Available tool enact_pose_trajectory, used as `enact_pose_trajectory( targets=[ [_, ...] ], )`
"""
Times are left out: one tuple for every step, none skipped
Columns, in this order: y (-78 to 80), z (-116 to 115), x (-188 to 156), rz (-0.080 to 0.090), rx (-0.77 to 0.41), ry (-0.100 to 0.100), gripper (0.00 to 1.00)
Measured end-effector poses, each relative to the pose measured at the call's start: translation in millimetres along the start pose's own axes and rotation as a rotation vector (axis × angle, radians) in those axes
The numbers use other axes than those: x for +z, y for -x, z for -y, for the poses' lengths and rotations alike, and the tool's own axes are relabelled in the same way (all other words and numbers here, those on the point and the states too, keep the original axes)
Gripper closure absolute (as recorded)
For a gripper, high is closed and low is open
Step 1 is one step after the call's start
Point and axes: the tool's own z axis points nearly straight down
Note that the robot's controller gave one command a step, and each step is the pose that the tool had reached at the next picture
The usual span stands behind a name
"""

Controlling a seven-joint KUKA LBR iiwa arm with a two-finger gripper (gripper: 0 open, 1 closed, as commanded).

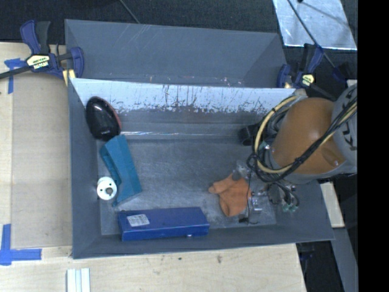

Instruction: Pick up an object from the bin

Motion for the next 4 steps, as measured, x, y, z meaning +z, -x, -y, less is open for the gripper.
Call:
enact_pose_trajectory(
  targets=[
    [14.7, -12.3, 44.7, -0.001, 0.096, 0.001, 1.0],
    [14.8, -12.3, 44.7, -0.001, 0.095, 0.001, 1.0],
    [14.6, -12.3, 44.1, -0.001, 0.095, 0.001, 1.0],
    [16.4, -13.1, -11.3, 0.003, 0.05, 0.0, 1.0]
  ],
)
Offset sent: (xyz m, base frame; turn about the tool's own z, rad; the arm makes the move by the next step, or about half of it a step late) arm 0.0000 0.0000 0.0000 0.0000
